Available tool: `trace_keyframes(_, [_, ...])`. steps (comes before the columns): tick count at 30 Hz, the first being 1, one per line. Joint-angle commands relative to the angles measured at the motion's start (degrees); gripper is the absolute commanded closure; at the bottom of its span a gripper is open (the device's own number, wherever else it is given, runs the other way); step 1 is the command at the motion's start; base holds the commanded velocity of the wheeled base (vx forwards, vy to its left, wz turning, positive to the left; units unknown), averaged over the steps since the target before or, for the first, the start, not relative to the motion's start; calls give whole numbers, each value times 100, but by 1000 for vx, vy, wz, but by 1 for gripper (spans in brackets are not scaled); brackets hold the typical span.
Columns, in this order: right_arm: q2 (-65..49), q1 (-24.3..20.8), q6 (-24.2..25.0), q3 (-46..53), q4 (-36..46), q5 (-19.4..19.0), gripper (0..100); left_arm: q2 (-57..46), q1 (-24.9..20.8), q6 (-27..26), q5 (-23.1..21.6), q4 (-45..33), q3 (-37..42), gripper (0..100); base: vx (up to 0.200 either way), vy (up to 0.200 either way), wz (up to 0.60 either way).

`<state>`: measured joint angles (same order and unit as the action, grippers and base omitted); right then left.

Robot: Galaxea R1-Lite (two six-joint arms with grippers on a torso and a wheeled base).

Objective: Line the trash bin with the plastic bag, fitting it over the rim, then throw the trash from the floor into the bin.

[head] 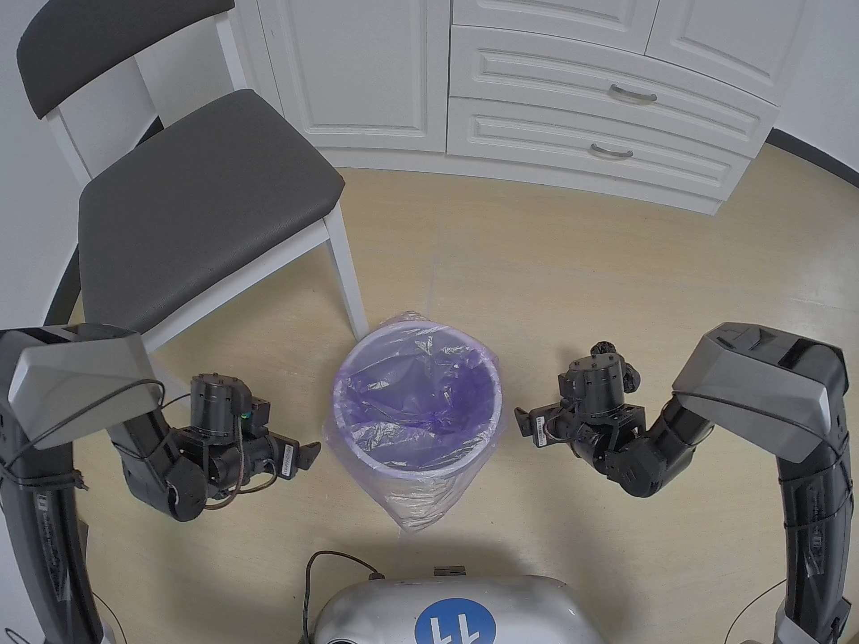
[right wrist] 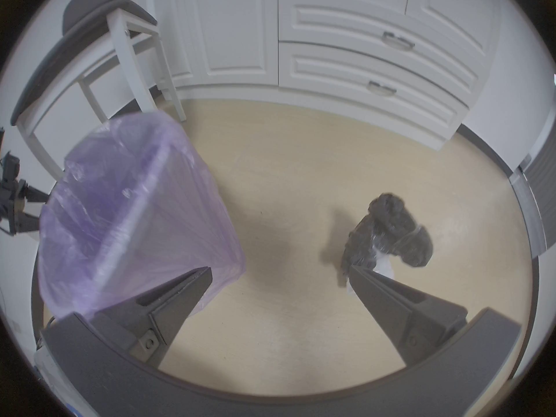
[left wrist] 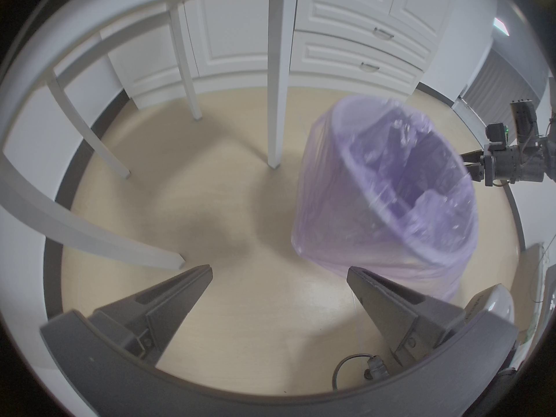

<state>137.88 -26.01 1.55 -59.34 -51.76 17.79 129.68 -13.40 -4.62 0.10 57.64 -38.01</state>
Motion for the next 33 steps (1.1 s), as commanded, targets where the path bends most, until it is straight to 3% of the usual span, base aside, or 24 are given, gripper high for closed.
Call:
trace_keyframes(1, [-1105,-9,-260,810,-282,23,0,-1516,13,-206,-168,-86,435,0,0,0,0])
trace_keyframes(8, [-2045,-70,-278,1179,-291,384,0,-1806,-822,-171,-36,-657,66,0,0,0,0])
trace_keyframes(13, [-2309,-70,-252,1276,-299,401,0,-1516,-1209,-180,623,-1070,-646,0,0,0,0])
trace_keyframes(17, [-2415,0,-383,1426,-967,410,0,-1305,-1613,-153,931,-1519,-1455,0,0,0,0])
trace_keyframes(20, [-2476,61,-823,1733,-1583,410,0,-1138,-1780,-136,983,-1897,-1833,0,0,0,0])
trace_keyframes(21, [-2476,88,-963,1830,-1776,401,0,-1086,-1816,-118,983,-2037,-1938,100,0,0,0])
trace_keyframes(26, [-2511,149,-1552,2208,-2725,401,0,-541,-1921,216,1142,-2556,-2712,100,0,0,0])
trace_keyframes(33, [-2502,211,-1965,2436,-3200,401,0,31,-1956,216,1291,-3118,-3424,100,0,0,0])
